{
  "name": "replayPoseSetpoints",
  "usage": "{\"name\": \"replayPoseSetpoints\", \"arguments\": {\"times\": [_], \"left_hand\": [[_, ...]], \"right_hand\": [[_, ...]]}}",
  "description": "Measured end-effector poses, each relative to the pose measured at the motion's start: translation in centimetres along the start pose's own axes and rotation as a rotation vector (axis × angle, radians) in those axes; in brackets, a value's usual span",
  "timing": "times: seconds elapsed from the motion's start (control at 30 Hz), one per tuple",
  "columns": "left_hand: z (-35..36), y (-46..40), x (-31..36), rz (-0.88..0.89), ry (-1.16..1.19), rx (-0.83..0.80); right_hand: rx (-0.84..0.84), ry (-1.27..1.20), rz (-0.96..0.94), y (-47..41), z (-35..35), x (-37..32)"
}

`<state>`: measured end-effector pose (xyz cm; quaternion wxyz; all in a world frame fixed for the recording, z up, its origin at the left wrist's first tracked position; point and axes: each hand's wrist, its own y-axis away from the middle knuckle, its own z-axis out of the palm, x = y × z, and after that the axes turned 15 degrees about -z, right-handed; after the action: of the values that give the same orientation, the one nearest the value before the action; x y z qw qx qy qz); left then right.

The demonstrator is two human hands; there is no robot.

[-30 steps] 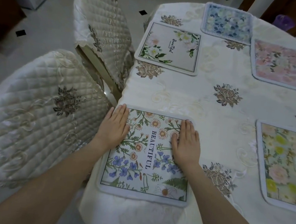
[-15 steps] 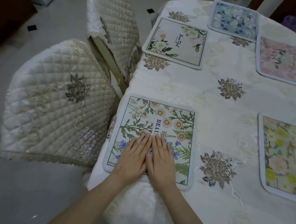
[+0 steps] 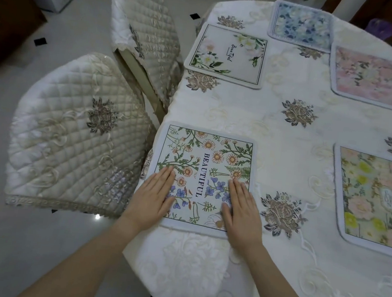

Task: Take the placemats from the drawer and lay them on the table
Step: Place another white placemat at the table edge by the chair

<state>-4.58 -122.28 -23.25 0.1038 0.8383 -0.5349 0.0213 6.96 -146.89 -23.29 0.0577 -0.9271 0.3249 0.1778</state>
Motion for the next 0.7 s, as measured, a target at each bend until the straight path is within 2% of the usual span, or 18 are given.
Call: {"name": "replayPoseSetpoints", "arguments": {"times": [0.13, 0.23, 0.37, 0.57, 0.7], "left_hand": [[-1.8, -1.1, 0.9, 0.027, -0.023, 0.006], [-4.8, -2.2, 2.1, -0.017, -0.008, -0.025], [-8.7, -2.5, 4.4, -0.065, 0.033, -0.047], [-15.6, 0.1, 7.9, -0.07, 0.219, 0.18], [-18.9, 4.5, 9.9, 0.006, 0.289, 0.391]], "right_hand": [[-0.039, -0.023, 0.01, -0.5, -1.1, -0.2], [-0.031, -0.122, 0.034, -1.7, -3.2, -0.1], [0.047, -0.287, 0.101, -3.1, -7.9, -0.9], [0.248, -0.252, 0.077, -0.2, -15.6, -3.2], [0.379, -0.175, 0.025, 3.9, -19.3, -4.5]]}}
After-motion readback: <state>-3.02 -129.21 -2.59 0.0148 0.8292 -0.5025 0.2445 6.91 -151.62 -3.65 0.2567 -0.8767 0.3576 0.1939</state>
